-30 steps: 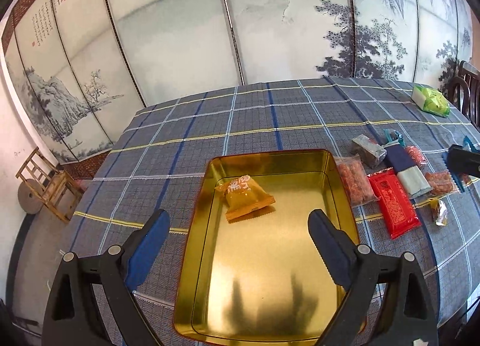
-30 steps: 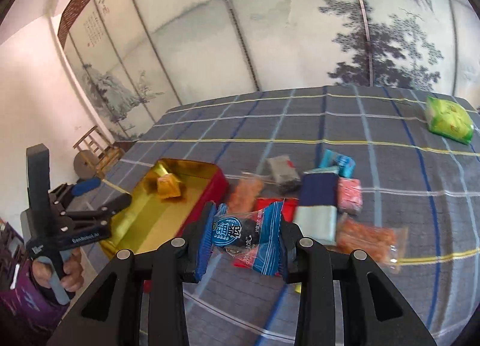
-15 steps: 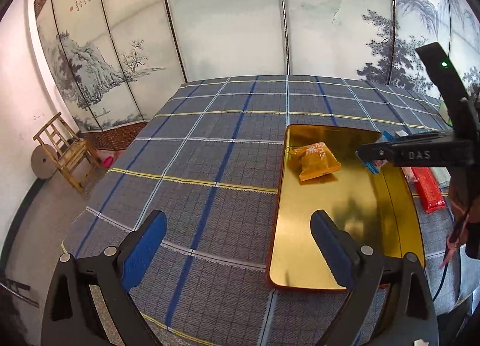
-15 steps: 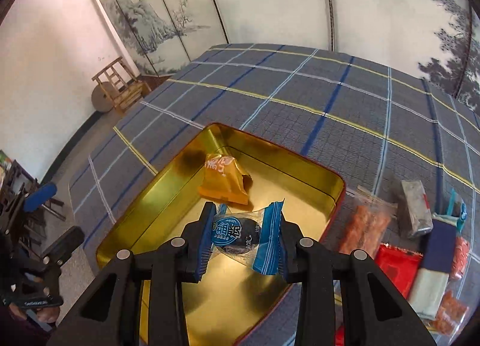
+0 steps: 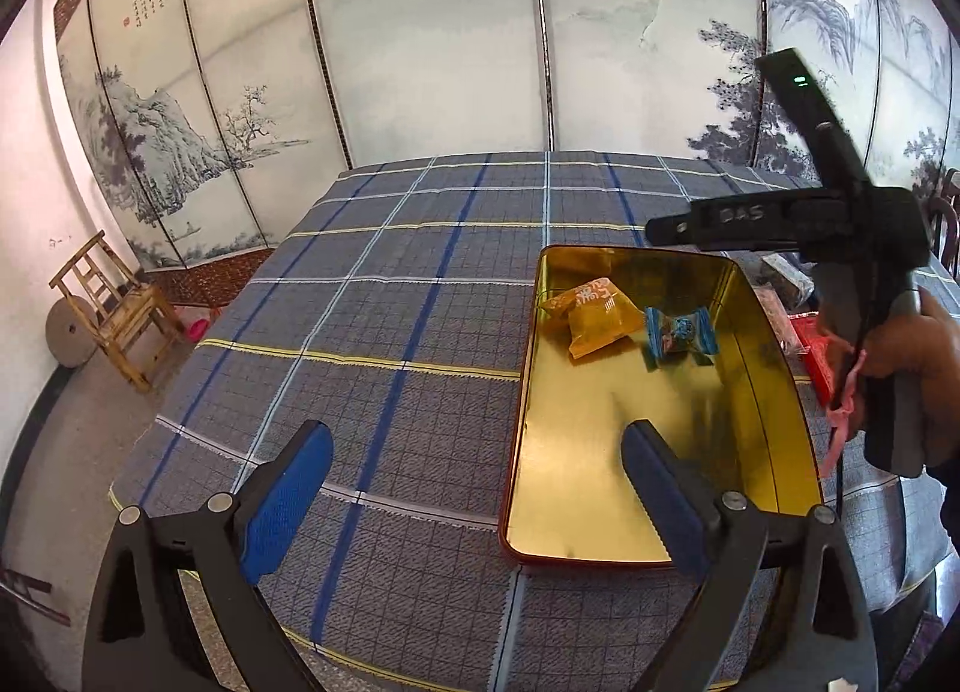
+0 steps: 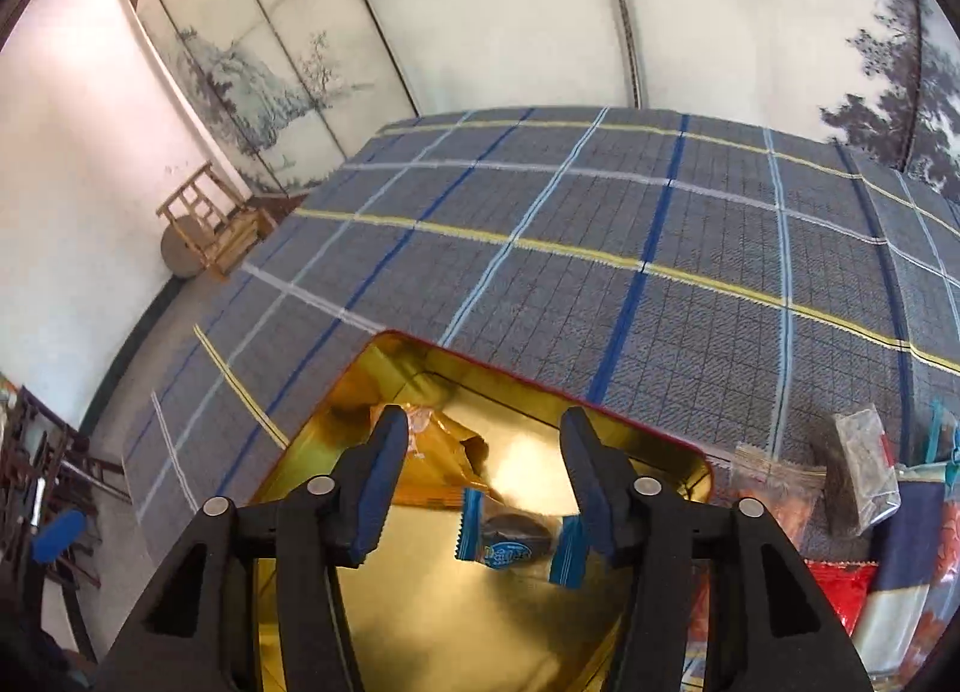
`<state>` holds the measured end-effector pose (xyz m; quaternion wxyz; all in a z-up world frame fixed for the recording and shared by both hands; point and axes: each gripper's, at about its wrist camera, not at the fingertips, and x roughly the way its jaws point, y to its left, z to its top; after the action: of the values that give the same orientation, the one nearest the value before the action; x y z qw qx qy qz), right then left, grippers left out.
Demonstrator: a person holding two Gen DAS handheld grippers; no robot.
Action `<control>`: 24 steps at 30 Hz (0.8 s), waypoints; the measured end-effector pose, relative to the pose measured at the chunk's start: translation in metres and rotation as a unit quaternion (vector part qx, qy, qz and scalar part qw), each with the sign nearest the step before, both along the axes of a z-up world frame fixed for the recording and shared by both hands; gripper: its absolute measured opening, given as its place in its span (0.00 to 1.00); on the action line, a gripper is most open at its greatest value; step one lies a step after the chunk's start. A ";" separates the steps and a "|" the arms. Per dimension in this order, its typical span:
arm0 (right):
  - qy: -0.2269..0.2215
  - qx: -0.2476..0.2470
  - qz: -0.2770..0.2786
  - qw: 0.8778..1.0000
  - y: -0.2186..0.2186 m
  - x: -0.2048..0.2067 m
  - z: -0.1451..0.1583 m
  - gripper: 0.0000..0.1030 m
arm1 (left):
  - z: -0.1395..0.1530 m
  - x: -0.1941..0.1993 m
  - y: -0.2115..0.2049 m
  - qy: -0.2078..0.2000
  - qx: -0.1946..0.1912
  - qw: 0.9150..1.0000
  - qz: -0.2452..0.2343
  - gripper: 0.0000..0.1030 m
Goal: Organize snacks
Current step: 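Carry the blue-ended candy with the right gripper into the gold tin and release, then grasp the red packet with the right gripper while the left gripper grasps the yellow-wrapped snack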
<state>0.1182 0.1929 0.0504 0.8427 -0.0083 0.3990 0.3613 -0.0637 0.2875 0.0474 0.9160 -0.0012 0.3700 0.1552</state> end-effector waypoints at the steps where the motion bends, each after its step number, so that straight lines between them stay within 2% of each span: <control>1: -0.008 0.021 -0.006 1.000 -0.015 -0.007 0.007 0.55 | 0.002 -0.001 -0.001 -0.002 0.000 1.000 -0.002 0.93; 3: -0.019 0.047 -0.013 0.999 -0.052 -0.021 0.015 0.60 | 0.006 -0.003 -0.005 -0.011 0.000 1.000 -0.007 0.93; 4: -0.024 0.043 -0.014 0.999 -0.070 -0.029 0.015 0.60 | 0.007 -0.005 -0.007 -0.016 -0.001 1.000 -0.011 0.93; 6: -0.031 0.003 -0.024 0.999 -0.104 -0.044 0.007 0.61 | 0.010 -0.005 -0.014 -0.024 -0.005 0.999 -0.023 0.94; 9: 0.006 -0.032 -0.052 0.998 -0.148 -0.054 -0.017 0.61 | 0.011 0.001 -0.029 -0.025 -0.010 0.999 -0.037 0.95; 11: 0.028 -0.032 -0.069 0.997 -0.164 -0.056 -0.030 0.61 | 0.011 0.005 -0.041 -0.024 -0.015 0.998 -0.050 0.95; 16: 0.036 -0.055 -0.095 0.993 -0.158 -0.047 -0.042 0.61 | 0.013 0.005 -0.061 -0.023 -0.010 0.997 -0.072 0.96; 20: 0.044 -0.086 -0.109 0.989 -0.149 -0.036 -0.058 0.62 | 0.011 0.007 -0.059 -0.019 -0.013 0.997 -0.070 0.96; 24: 0.001 -0.146 -0.102 0.984 -0.129 -0.036 -0.062 0.65 | 0.007 0.008 -0.054 -0.012 -0.027 0.997 -0.067 0.96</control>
<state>0.0818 0.0635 -0.0114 0.8646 -0.0900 0.4468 0.2117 -0.0560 0.2331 0.0544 0.9283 -0.0026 0.3622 0.0837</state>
